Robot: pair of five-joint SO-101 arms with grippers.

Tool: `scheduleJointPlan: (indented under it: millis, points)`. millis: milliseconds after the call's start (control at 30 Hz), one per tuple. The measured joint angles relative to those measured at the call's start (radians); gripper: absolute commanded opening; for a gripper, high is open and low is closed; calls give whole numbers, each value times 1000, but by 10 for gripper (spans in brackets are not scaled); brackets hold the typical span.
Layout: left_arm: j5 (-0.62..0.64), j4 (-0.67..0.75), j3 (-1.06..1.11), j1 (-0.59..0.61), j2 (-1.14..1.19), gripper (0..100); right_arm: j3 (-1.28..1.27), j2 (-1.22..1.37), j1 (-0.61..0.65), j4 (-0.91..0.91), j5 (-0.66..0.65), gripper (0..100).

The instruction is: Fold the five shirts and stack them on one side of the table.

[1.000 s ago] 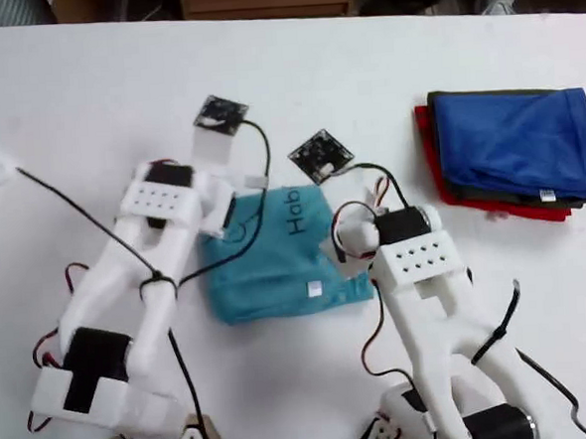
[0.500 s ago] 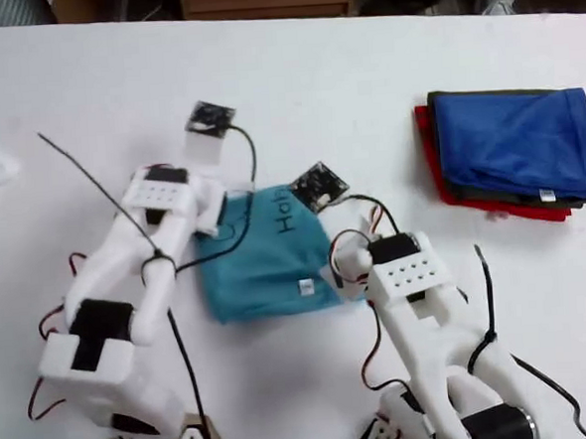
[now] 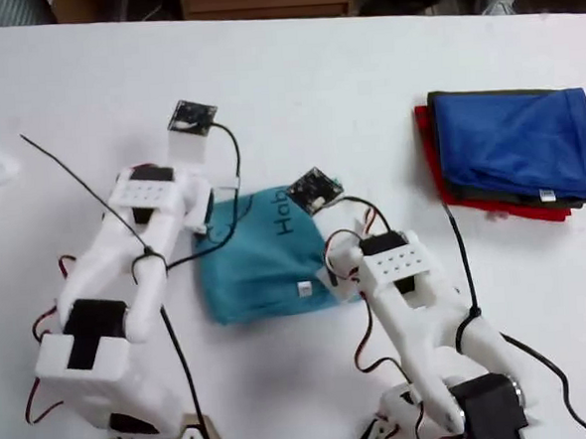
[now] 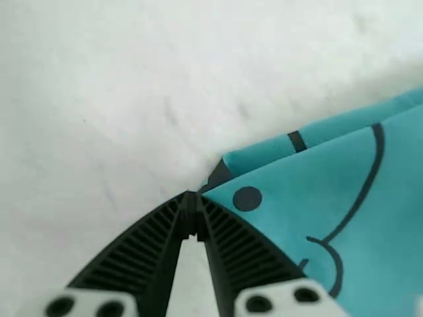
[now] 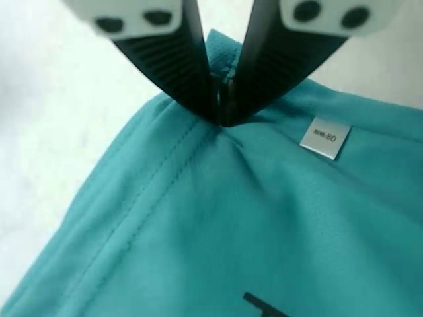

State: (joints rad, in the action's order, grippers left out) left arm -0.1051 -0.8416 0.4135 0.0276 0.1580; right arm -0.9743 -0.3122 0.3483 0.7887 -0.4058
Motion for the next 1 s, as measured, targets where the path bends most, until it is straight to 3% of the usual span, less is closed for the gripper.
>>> scheduleJointPlan:
  millis: [167,300,533,767,1000]
  points:
    - [0,-14,-5,-2,0,26,63,2,0,60,0,20]
    - [0,-115,-44,15,-17,26,201,2,-2,203,26,33]
    - [0,-270,-55,97,-252,26,446,14,-2,368,192,286]
    - [0,-433,-55,146,-509,26,496,20,-2,373,379,294]
    - [0,-451,-14,250,-574,26,522,164,28,364,417,329]
